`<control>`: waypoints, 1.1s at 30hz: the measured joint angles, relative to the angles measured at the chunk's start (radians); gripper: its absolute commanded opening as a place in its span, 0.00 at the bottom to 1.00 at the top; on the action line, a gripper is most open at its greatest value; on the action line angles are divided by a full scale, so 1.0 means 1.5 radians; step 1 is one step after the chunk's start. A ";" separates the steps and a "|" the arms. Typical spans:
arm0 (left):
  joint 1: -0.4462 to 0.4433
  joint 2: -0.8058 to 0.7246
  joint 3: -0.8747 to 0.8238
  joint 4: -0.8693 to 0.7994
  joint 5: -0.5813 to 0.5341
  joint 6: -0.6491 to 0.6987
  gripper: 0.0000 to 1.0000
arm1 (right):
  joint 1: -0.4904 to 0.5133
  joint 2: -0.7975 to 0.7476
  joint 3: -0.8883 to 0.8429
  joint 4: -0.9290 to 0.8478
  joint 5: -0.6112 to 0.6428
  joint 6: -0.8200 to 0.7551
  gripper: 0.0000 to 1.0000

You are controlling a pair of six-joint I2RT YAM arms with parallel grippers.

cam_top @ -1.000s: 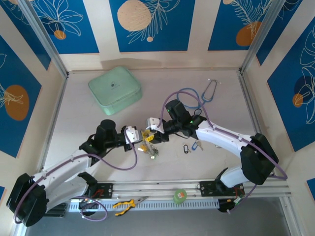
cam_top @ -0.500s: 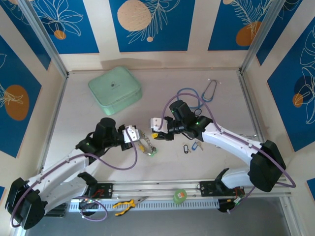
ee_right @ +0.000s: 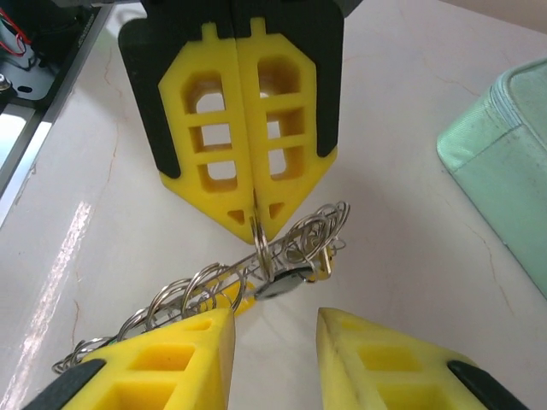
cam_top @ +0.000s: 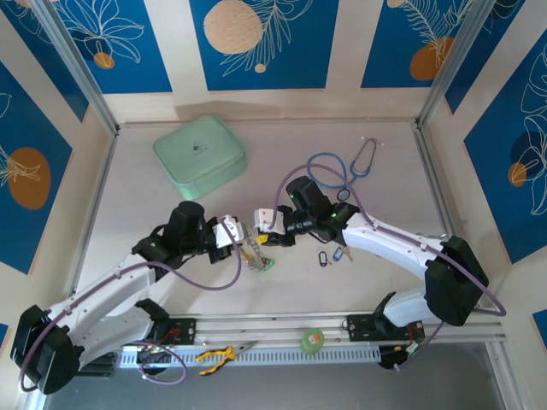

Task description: Put the keys on the keyring

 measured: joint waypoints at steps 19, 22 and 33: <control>0.000 0.000 0.000 -0.004 0.028 -0.006 0.00 | 0.001 0.035 0.000 0.038 -0.068 0.000 0.17; 0.000 0.000 0.000 -0.004 0.030 -0.006 0.00 | 0.001 0.037 0.000 0.039 -0.072 -0.001 0.03; 0.000 -0.028 -0.012 0.051 0.027 -0.050 0.29 | -0.019 0.038 -0.005 0.042 -0.110 0.013 0.00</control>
